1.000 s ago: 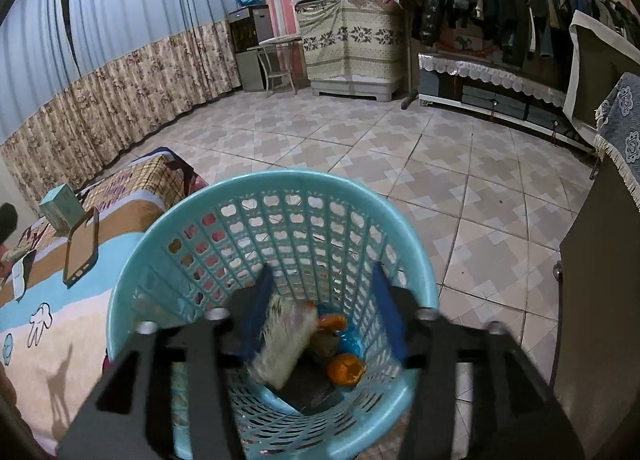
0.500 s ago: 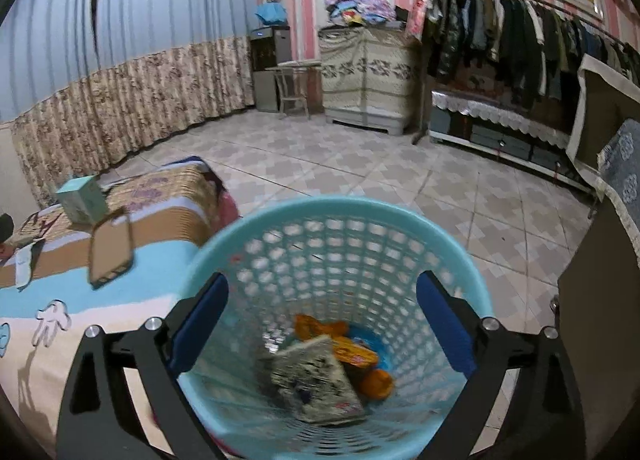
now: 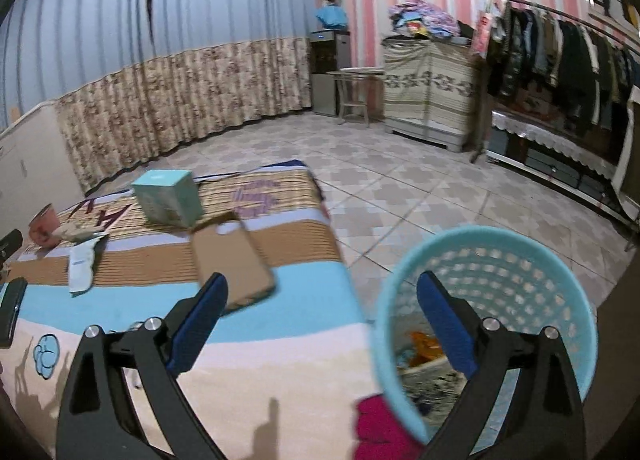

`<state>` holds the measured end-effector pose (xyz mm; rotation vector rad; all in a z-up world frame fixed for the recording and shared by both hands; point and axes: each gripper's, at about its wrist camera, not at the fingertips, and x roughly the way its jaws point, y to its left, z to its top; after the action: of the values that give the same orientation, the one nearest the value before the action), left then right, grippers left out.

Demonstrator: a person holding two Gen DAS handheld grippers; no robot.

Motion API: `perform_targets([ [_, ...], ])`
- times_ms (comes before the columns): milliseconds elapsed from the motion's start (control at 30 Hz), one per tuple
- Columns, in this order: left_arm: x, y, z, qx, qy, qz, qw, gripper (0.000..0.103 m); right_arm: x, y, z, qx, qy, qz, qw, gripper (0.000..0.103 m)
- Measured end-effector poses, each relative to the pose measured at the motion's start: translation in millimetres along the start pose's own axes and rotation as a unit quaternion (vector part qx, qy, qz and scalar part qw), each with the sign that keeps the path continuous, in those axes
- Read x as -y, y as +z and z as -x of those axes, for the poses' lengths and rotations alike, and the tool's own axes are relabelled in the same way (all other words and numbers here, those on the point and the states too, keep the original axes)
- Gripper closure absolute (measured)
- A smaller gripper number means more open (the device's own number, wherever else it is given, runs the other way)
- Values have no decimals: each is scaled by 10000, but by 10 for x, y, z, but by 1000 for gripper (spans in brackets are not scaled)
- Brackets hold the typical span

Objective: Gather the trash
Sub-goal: 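Move both tools back to the mat and grasp the white paper packet with the right tool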

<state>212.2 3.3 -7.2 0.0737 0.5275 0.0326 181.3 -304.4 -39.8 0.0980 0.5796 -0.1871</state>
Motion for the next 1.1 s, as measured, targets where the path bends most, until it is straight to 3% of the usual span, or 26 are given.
perform_targets([
  [133,-227,-55,-125,-157,35,216,9996,6,-270,43,-1,48,100,117,9999,10],
  [500,-688,-131,-326,-321,516,246,9979,6,-882,21,-193,-72,380,468,9982,10],
  [700,-1132,-116,-374,-298,413,1018,9935,6,-1369,-7,-295,-93,442,798,9958,9],
  [1100,-1572,-81,-523,-524,774,1076,9898,6,-2376,-15,-530,-559,1202,1299,9826,7],
])
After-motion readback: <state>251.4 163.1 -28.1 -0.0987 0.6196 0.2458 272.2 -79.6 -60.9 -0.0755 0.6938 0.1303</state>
